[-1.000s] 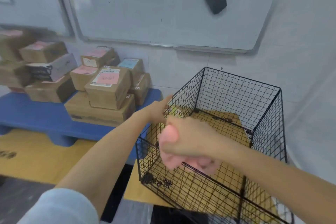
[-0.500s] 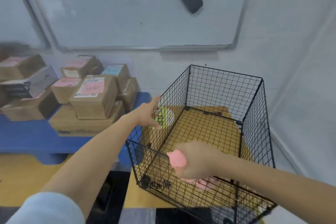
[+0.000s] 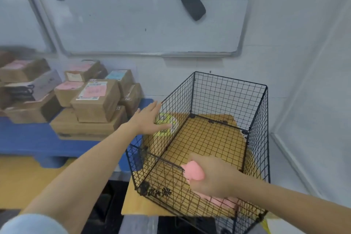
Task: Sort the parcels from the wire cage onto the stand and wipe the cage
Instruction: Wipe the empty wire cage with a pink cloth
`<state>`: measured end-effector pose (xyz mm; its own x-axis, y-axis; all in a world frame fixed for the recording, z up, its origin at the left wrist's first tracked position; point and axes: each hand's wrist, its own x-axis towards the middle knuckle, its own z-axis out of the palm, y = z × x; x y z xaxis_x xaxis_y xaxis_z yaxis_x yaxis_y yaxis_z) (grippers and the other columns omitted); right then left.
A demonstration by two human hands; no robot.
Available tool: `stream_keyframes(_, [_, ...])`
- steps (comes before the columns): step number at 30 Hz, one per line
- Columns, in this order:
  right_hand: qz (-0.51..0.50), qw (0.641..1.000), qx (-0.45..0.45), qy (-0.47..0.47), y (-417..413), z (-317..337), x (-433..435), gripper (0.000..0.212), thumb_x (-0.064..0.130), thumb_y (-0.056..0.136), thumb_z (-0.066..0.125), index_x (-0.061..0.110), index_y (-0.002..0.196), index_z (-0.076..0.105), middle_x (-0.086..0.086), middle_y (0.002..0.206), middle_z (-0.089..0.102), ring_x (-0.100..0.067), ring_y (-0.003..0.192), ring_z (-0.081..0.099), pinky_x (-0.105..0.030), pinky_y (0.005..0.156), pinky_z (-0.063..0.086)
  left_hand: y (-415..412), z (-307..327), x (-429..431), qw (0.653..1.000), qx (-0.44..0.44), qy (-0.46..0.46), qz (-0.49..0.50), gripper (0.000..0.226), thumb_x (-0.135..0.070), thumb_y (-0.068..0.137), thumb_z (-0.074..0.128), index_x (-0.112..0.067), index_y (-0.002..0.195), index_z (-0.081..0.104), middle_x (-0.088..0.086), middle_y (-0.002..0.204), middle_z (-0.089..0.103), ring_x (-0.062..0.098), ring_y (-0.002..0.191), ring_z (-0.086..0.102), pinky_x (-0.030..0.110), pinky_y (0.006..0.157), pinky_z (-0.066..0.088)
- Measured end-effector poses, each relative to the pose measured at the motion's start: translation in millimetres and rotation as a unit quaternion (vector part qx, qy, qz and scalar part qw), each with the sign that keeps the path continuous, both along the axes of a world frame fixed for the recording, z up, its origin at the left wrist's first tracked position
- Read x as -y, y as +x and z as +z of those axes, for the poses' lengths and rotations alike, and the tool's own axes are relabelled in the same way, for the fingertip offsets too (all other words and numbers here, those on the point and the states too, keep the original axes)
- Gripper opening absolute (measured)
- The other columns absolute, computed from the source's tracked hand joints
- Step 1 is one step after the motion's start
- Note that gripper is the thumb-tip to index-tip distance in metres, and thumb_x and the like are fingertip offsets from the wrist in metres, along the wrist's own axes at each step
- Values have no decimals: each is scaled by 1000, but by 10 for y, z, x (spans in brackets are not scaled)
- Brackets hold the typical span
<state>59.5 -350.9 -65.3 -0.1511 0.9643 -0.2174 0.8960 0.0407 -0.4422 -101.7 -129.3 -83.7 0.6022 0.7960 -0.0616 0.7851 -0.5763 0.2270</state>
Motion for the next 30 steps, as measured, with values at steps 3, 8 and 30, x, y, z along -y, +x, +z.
stream_keyframes(3, [23,1000,-7,6,84,-38,6,32,38,86,62,28,113,46,9,92,54,-12,83,57,-31,72,55,10,-35,331,1000,14,18,20,104,-90,70,19,-26,152,17,-7,160,6,10,147,0,52,116,-10])
stream_keyframes(8, [78,997,-7,11,165,-15,-34,39,42,78,66,30,110,46,7,100,57,-11,88,60,-34,75,58,125,-105,1008,998,38,-21,55,78,-81,78,21,-40,142,39,-10,143,48,7,139,31,52,114,-17])
stream_keyframes(30, [131,983,-87,-92,913,-13,340,22,35,77,66,24,92,55,0,84,61,-11,74,65,-26,61,54,158,-412,1359,983,118,115,86,60,-51,72,23,-7,52,57,3,57,59,3,81,50,35,106,10])
